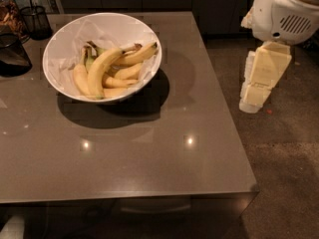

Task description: Pick banana from white bowl

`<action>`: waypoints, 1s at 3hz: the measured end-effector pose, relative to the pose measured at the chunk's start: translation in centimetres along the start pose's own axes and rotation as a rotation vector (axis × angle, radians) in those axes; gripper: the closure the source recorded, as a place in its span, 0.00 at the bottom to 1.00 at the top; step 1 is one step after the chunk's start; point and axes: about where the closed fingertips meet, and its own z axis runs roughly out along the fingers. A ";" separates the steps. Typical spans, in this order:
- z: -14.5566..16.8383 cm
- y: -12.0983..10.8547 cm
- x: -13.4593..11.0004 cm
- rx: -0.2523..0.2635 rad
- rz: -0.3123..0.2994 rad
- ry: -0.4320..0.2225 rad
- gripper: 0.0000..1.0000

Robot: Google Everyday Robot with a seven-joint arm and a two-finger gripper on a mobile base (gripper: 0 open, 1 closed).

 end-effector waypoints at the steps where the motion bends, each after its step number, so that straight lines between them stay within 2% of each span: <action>1: -0.1 -1.9 -4.6 -0.011 -0.070 0.005 0.00; 2: 0.9 -3.7 -9.4 -0.014 -0.159 0.008 0.00; 3: 0.9 -4.2 -10.7 0.012 -0.171 -0.019 0.00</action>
Offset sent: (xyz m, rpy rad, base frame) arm 0.0672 0.1231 0.0095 -0.1473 0.1128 0.2539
